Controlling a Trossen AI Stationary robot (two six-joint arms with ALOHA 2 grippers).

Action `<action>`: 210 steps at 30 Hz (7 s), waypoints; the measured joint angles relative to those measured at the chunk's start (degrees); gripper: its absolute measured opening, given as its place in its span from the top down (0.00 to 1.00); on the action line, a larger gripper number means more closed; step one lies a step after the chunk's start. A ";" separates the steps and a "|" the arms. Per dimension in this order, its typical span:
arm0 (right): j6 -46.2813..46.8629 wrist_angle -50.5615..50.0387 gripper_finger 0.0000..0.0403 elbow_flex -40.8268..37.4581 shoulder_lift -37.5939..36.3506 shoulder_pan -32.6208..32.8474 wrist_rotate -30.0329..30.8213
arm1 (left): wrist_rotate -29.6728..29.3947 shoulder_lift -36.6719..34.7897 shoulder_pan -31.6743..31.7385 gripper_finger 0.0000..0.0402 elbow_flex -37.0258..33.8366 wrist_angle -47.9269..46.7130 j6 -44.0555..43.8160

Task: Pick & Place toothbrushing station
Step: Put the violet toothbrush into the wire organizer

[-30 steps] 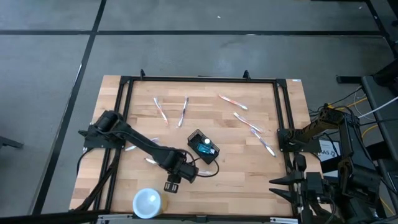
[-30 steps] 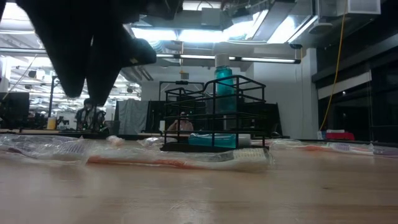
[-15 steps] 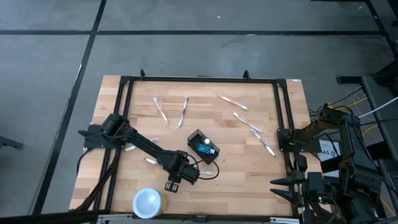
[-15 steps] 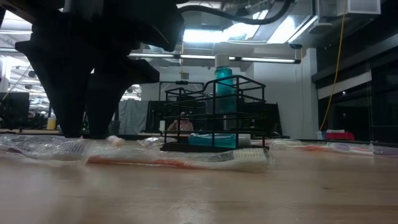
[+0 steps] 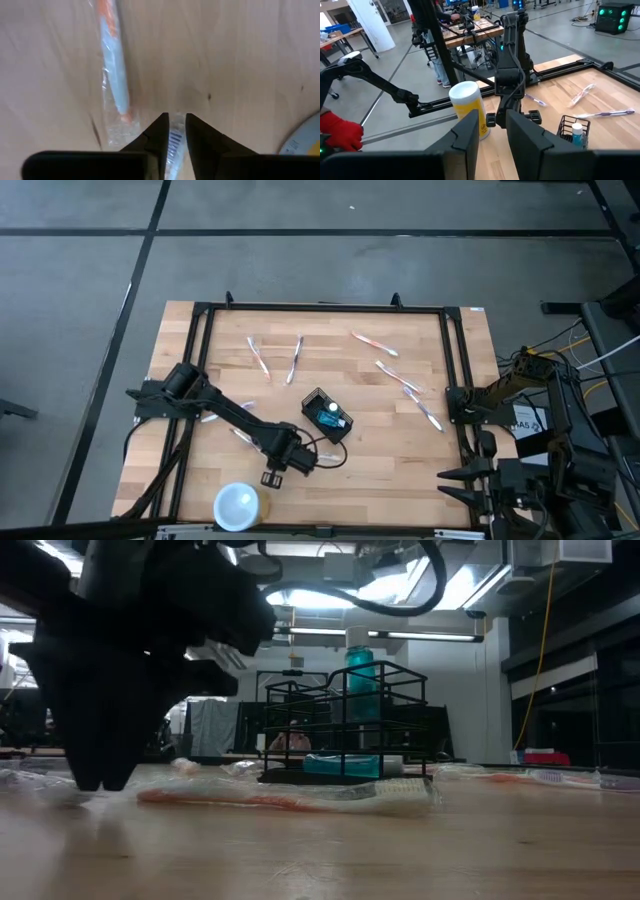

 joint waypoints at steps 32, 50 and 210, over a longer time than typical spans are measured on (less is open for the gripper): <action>-0.28 0.84 0.75 0.00 0.00 0.60 1.98 | 1.35 -0.46 -1.42 0.51 4.50 -6.33 0.43; 0.03 0.83 0.75 0.00 0.00 1.27 1.98 | 1.48 -0.55 -1.35 0.56 -1.39 0.50 -3.03; -1.48 2.12 0.75 -0.02 0.02 3.20 9.06 | -53.54 -27.67 8.97 1.00 -26.22 79.11 -30.26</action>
